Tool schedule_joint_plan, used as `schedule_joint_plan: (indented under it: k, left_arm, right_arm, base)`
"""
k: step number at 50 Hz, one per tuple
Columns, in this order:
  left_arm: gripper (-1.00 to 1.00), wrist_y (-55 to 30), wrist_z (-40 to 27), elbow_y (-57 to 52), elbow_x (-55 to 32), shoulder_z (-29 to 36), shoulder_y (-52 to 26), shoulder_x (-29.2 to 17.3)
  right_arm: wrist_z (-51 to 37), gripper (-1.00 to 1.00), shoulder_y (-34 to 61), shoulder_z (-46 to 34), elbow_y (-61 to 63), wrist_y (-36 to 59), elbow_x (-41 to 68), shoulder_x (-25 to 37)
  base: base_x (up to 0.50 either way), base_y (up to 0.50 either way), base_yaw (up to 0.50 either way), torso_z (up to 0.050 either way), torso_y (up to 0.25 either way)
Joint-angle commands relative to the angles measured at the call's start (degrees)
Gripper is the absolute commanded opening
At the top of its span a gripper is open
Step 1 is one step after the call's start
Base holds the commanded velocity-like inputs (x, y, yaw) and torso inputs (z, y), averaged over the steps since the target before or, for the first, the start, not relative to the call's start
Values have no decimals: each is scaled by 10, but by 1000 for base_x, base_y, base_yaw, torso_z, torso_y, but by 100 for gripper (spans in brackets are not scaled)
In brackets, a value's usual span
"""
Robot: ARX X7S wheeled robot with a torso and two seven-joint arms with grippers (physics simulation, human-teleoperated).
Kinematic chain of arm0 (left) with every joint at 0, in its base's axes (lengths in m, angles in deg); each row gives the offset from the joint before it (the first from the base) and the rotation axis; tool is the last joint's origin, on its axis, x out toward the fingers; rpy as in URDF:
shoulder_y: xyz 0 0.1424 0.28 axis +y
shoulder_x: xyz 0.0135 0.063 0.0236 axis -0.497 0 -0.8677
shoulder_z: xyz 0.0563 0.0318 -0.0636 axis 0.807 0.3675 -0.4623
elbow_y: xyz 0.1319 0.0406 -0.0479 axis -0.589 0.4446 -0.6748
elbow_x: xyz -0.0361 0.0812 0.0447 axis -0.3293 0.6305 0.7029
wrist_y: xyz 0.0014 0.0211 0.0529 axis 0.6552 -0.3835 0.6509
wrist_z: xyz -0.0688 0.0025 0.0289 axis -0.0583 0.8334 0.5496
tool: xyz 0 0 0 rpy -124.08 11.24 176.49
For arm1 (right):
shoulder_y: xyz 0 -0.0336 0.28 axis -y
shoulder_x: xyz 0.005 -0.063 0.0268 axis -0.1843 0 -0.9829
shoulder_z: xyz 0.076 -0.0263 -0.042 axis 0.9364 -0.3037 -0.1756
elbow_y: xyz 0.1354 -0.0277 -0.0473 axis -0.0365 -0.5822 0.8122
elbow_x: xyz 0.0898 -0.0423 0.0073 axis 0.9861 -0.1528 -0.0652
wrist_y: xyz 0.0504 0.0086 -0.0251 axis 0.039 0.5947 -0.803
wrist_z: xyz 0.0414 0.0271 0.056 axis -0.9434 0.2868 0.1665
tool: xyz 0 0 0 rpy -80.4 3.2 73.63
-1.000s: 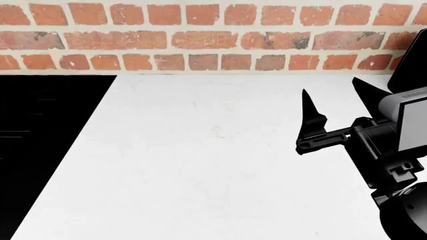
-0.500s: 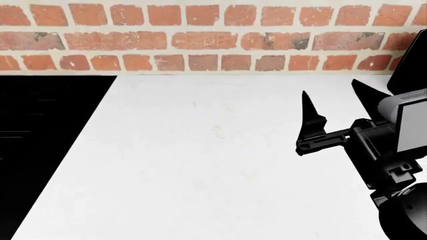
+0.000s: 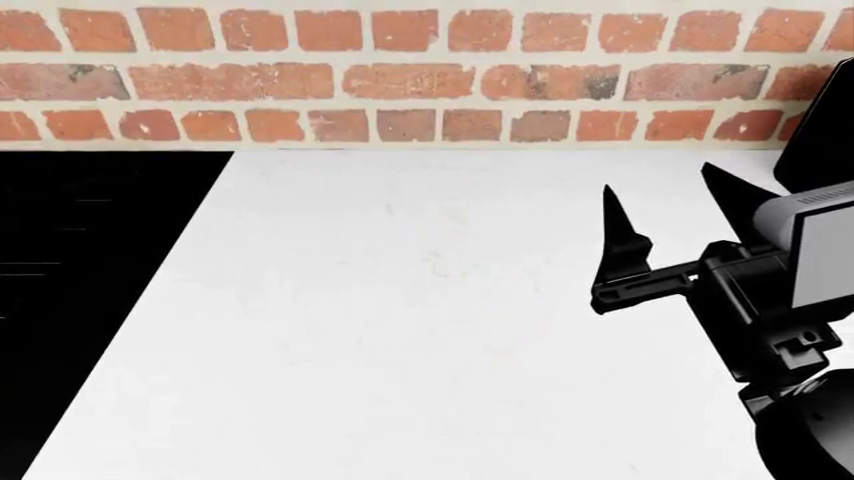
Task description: Pick the grape, celery from the counter and place them in the cabinet. Then close the cabinet.
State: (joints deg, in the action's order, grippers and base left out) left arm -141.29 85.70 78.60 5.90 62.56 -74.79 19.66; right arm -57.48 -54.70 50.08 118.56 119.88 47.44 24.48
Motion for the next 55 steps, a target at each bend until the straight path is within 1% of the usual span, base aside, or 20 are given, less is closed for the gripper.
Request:
schedule_joint_plan:
  k: [1, 7, 20, 28, 36, 47, 52, 55]
  left_arm:
    - [100, -1, 4, -22, 39, 12, 0, -7]
    - [100, -2, 17, -53, 50, 11, 0, -9]
    - [100, 10, 31, -111, -6, 0, 0, -15]
    - [100, -10, 50, -155, -20, -1, 0, -16]
    - [100, -44, 113, -225, -16, 0, 0, -6]
    - [100, -101, 257, -304, 42, 24, 0, 14]
    - [100, -124, 298, -321, 42, 47, 1, 10]
    - [100, -147, 320, -355, 31, 65, 14, 1]
  right_arm:
    - [-2, 100, -1, 3, 3, 0, 4, 2]
    - [-6, 100, 3, 5, 6, 4, 10, 4]
    - [-7, 100, 7, 1, 6, 6, 11, 4]
    - [-8, 100, 6, 2, 8, 5, 13, 5]
    - [-11, 100, 6, 2, 10, 6, 15, 6]
    - [-14, 100, 7, 1, 13, 7, 17, 6]
    - [-13, 100, 3, 3, 11, 4, 17, 7]
    - [-12, 100, 2, 4, 10, 1, 15, 7]
  base:
    - [0, 0, 0, 0, 0]
    - [0, 0, 0, 0, 0]
    - [0, 0, 0, 0, 0]
    - [0, 0, 0, 0, 0]
    - [0, 0, 0, 0, 0]
    - [0, 0, 0, 0, 0]
    - [0, 0, 0, 0, 0]
    - [0, 0, 0, 0, 0]
